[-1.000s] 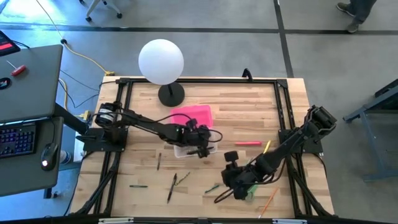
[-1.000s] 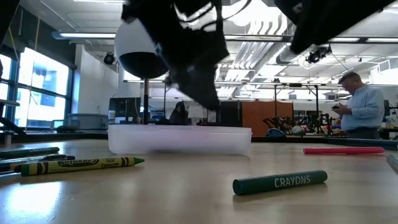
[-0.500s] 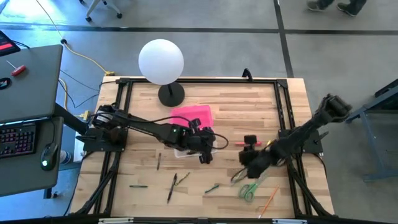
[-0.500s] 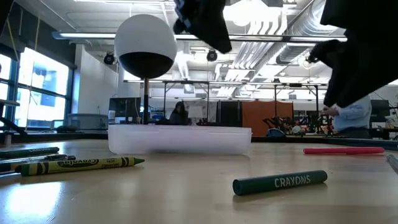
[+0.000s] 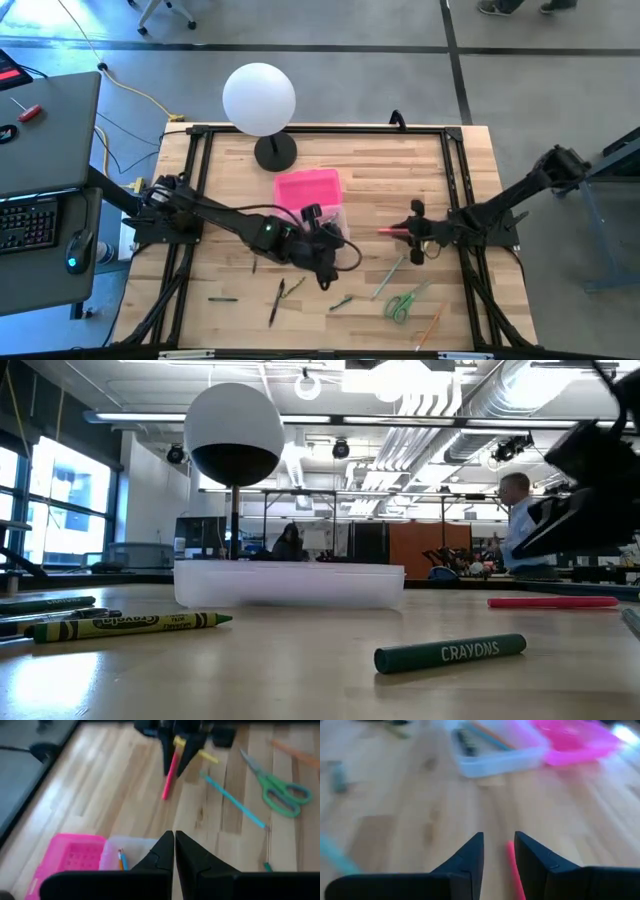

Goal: Pick & place school supplies into a supply box
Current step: Put the pink pen into the pink supply box

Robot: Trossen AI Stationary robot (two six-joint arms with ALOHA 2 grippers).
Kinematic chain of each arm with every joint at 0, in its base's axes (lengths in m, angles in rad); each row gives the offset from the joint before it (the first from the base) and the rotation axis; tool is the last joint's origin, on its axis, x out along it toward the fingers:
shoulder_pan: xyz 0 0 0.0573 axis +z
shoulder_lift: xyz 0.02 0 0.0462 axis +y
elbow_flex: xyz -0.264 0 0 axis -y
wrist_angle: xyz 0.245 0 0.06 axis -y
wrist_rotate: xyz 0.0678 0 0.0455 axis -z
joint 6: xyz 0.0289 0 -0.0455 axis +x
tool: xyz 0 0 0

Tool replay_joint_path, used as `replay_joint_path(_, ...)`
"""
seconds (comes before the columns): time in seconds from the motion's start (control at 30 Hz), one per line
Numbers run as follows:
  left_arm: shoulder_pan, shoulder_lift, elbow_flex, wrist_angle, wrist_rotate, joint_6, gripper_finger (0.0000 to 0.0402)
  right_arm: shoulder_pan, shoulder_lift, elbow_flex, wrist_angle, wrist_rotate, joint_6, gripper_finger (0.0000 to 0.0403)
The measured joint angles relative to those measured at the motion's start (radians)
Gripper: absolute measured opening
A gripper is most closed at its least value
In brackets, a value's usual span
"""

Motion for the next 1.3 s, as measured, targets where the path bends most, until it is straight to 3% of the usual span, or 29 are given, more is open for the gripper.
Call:
replay_joint_path(0.37, 0.003, 0.000, 0.044, 0.008, -0.117, 0.044, 0.0044, -0.076, 0.001, -0.029, -0.036, -0.037, -0.132, 0.0087)
replay_joint_path(0.7, 0.003, 0.000, 0.043, 0.011, -0.121, 0.045, 0.0044, -0.165, 0.044, -0.029, -0.025, -0.157, -0.127, 0.0087)
replay_joint_path(1.07, 0.003, 0.000, 0.043, 0.010, -0.130, 0.075, 0.0046, -0.282, 0.180, -0.029, 0.032, -0.283, -0.136, 0.0087)
replay_joint_path(1.3, 0.003, 0.000, 0.043, 0.008, -0.144, 0.090, 0.0046, -0.339, 0.307, -0.030, 0.223, -0.296, -0.164, 0.0087)
